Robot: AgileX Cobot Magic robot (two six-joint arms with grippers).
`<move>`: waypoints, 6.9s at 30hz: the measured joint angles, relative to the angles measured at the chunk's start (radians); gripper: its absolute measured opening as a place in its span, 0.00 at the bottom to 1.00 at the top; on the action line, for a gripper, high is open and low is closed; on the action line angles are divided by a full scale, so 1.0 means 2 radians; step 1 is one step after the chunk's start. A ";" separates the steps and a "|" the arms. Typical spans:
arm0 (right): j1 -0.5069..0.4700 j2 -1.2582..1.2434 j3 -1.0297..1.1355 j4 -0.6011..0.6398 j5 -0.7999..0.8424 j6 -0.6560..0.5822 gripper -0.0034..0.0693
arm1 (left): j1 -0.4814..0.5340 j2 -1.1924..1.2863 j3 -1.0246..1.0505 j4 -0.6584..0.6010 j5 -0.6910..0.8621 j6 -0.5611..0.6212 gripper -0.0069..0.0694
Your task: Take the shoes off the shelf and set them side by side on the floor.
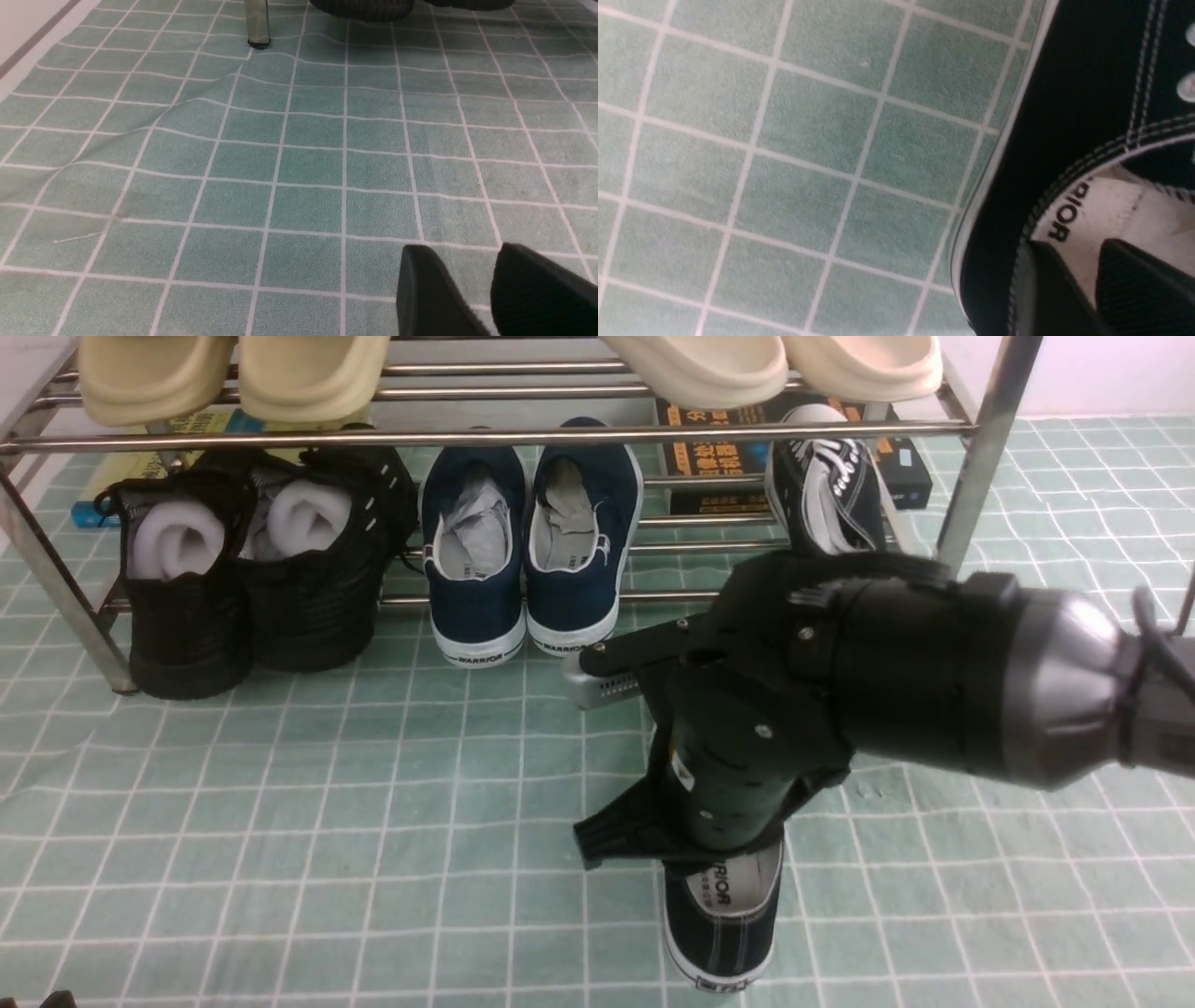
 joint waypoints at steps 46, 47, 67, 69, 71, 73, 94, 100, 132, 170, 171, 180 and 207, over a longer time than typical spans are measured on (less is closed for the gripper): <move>-0.220 0.098 -0.141 -0.083 -0.134 -0.095 0.51 | 0.000 0.000 0.000 0.000 0.000 0.000 0.41; -0.220 0.101 -0.141 -0.085 -0.134 -0.096 0.40 | 0.000 0.000 0.000 0.000 0.000 0.000 0.41; -0.143 -0.042 -0.125 -0.001 0.136 -0.158 0.05 | 0.000 0.000 0.000 0.000 0.000 0.000 0.41; -0.135 -0.049 -0.107 0.000 0.136 -0.158 0.05 | 0.000 0.000 0.000 0.000 0.000 0.000 0.41; -0.127 -0.056 -0.083 0.000 0.136 -0.157 0.05 | 0.000 0.000 0.000 0.000 0.000 0.000 0.41; -0.118 -0.059 -0.040 0.004 0.133 -0.144 0.05 | 0.000 0.000 0.000 0.000 0.000 0.000 0.41; -0.115 -0.062 0.132 0.018 -0.088 -0.035 0.09 | 0.000 0.000 0.000 0.000 0.000 0.000 0.41; -0.115 -0.062 0.132 0.051 -0.087 -0.055 0.17 | 0.000 0.000 0.000 0.000 0.000 0.000 0.41; -0.115 -0.533 0.306 0.059 -0.021 -0.190 0.03 | 0.000 0.000 0.000 0.000 0.000 0.000 0.41; -0.115 -0.640 0.538 0.035 -0.379 -0.234 0.04 | 0.000 0.000 0.000 0.000 0.000 0.000 0.41; -0.115 -0.640 0.538 0.035 -0.379 -0.234 0.04 | 0.000 0.000 0.000 0.000 0.000 0.000 0.41; -0.121 -0.668 0.547 0.033 -0.379 -0.238 0.05 | 0.000 0.000 0.000 0.000 0.000 0.000 0.41; -0.453 -0.910 0.703 0.096 -0.292 -0.340 0.08 | 0.000 0.000 0.000 0.000 0.000 0.000 0.41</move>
